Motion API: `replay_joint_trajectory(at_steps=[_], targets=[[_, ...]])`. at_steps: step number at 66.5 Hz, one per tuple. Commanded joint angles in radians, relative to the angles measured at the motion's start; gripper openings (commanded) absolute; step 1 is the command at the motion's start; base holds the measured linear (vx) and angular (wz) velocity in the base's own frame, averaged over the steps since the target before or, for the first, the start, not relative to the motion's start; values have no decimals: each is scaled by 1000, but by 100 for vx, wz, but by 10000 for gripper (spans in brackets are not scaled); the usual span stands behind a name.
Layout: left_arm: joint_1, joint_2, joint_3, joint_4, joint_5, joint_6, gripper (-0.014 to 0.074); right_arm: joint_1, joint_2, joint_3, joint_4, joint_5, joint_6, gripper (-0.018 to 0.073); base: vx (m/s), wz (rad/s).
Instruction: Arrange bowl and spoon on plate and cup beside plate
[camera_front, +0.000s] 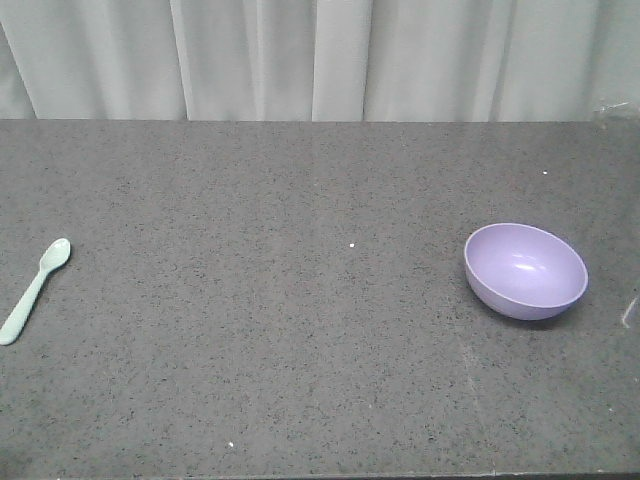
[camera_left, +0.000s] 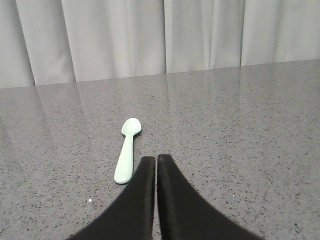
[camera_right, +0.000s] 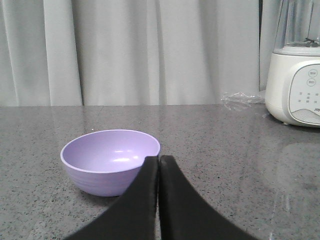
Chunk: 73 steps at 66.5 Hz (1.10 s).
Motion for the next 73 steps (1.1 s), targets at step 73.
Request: replay_joint_trajectory(at_steps=[73], targets=[[-2, 7, -8, -1, -74, -7, -6, -2, -8, 4, -6, -78, -7, -6, 0, 0]])
